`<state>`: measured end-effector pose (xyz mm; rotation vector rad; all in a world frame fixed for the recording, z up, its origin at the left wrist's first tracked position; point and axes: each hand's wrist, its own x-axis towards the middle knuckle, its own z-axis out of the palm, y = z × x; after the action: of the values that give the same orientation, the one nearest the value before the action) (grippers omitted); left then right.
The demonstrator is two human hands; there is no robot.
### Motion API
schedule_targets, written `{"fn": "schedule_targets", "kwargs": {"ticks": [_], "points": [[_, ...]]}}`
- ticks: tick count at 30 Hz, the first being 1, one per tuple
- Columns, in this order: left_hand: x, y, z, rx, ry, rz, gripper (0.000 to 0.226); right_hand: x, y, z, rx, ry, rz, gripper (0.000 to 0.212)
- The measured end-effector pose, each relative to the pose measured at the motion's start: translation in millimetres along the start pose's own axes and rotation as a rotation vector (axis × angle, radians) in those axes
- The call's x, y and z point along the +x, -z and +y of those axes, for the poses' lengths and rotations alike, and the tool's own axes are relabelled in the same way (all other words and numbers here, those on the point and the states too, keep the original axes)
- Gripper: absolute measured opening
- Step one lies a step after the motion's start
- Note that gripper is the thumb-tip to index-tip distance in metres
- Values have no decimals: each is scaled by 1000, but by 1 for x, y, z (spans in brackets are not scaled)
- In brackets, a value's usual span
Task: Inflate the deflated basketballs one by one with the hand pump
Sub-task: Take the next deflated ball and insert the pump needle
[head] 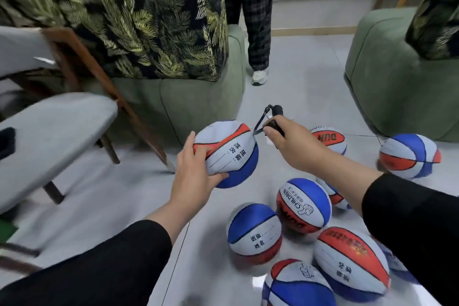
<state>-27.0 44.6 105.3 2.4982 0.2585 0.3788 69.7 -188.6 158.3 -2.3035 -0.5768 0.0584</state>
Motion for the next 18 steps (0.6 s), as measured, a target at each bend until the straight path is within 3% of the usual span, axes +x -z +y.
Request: {"fn": "schedule_targets", "kwargs": {"ticks": [10, 18], "points": [[-102, 61, 2, -397, 69, 10, 57, -65, -21, -100, 48, -32, 57, 30], [-121, 84, -14, -329, 169, 222, 56, -93, -37, -149, 160, -22, 246, 41]]}}
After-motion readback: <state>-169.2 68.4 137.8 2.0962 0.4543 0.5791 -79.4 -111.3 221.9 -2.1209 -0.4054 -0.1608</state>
